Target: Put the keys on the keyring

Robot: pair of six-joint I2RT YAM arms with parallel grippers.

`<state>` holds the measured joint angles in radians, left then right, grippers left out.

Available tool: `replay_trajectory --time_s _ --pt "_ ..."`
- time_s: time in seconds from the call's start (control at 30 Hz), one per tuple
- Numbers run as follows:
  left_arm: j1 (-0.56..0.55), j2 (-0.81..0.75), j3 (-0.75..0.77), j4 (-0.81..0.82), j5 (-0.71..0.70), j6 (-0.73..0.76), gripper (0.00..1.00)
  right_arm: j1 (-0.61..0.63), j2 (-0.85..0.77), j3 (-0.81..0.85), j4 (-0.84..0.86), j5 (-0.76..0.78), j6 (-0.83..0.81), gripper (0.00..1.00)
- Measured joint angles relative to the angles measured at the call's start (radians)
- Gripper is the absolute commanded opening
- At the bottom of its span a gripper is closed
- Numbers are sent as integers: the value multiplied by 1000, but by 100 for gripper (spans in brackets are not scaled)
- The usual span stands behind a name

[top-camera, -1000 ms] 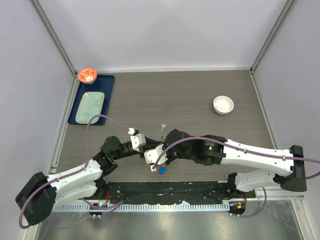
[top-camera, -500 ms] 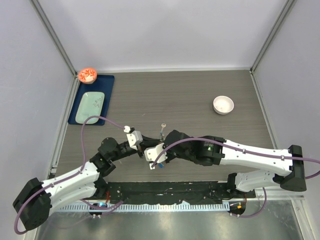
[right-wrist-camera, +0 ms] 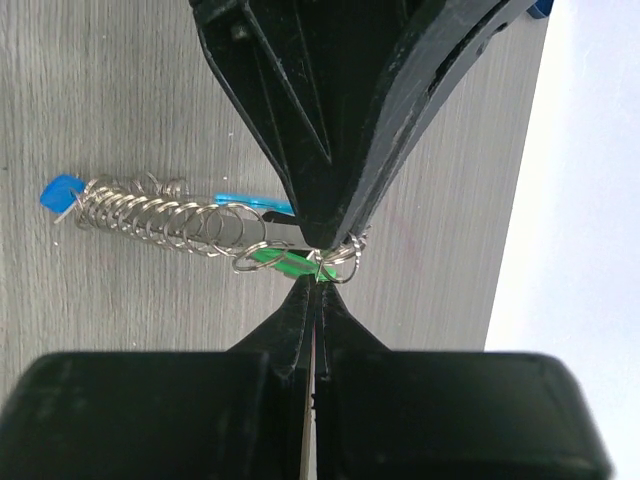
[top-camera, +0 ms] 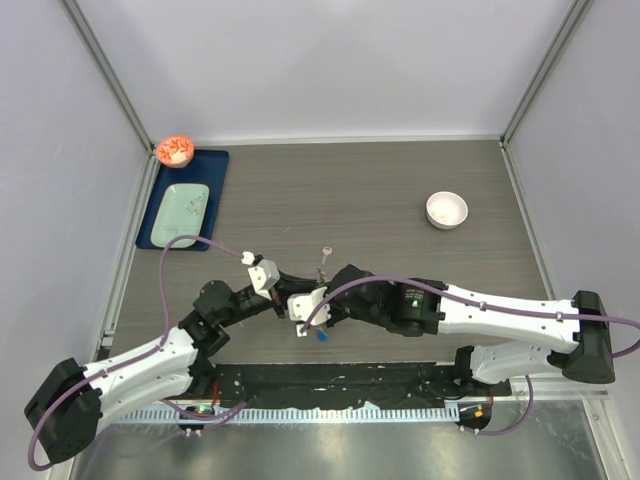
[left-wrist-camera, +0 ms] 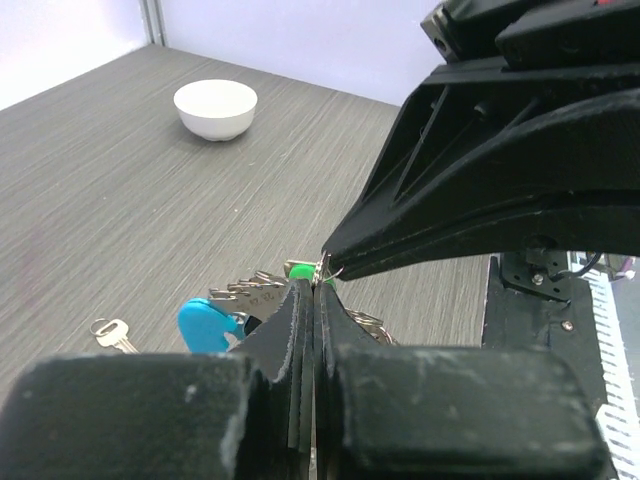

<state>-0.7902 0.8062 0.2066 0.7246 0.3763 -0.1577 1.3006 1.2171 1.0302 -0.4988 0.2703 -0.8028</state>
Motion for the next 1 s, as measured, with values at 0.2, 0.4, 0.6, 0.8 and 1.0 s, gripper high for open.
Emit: replay_trajectory --time_s 0.2,0.4,0.6,0.8,1.0 --pt "0 10 -16 43 -10 -40 0 -2 -34 -80 114 -4 45 1" --pt "0 9 -24 44 -33 -55 3 -2 -42 -130 200 -1 95 1" --pt "2 -48 -19 -3 -99 -25 39 -2 -89 -143 199 40 145 1" --pt "5 -142 20 -71 -193 36 59 -29 -163 -141 130 128 187 1" --pt "5 -161 45 -153 -290 70 75 -222 -163 -95 87 174 238 1"
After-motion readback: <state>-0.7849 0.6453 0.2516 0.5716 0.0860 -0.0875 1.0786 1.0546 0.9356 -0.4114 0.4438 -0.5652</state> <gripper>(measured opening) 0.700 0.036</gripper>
